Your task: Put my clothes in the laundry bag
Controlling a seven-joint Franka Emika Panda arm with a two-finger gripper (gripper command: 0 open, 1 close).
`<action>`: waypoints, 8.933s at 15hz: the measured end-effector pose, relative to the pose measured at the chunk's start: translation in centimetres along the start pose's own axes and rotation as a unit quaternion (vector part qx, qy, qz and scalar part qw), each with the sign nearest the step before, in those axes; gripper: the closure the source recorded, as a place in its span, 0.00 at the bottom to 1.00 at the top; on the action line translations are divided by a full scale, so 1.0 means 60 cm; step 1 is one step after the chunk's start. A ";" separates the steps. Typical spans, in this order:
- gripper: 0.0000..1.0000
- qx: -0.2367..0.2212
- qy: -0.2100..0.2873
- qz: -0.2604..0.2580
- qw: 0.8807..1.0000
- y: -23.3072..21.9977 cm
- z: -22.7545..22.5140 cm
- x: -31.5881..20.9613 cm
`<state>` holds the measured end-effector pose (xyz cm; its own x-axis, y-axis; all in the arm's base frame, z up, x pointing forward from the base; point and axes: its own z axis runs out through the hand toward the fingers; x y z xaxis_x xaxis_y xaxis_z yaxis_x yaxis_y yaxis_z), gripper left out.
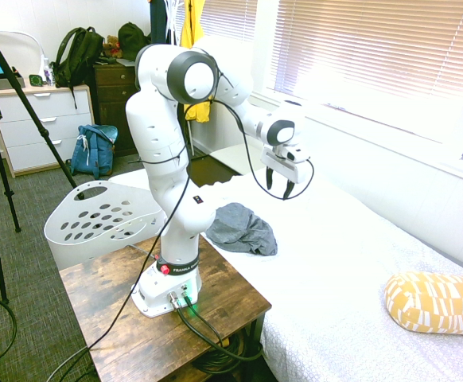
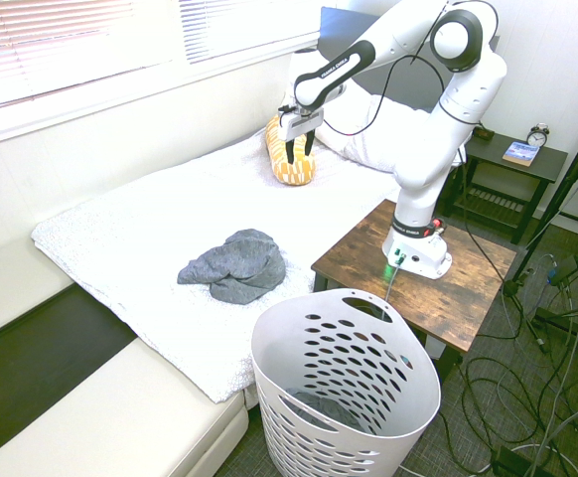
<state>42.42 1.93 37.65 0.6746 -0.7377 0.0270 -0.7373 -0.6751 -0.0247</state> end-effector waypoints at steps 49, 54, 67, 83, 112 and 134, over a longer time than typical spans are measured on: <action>1.00 0.045 -0.139 -0.202 0.968 -0.192 0.650 -0.246; 1.00 0.046 -0.141 -0.209 0.967 -0.198 0.647 -0.263; 1.00 0.096 -0.062 -0.247 0.962 -0.305 0.197 -0.395; 1.00 0.092 0.007 -0.382 0.919 0.309 -0.523 -1.108; 0.00 -0.075 -0.049 -0.332 0.939 0.039 0.007 -1.079; 0.00 -0.056 -0.003 -0.093 0.994 -0.044 0.075 -0.102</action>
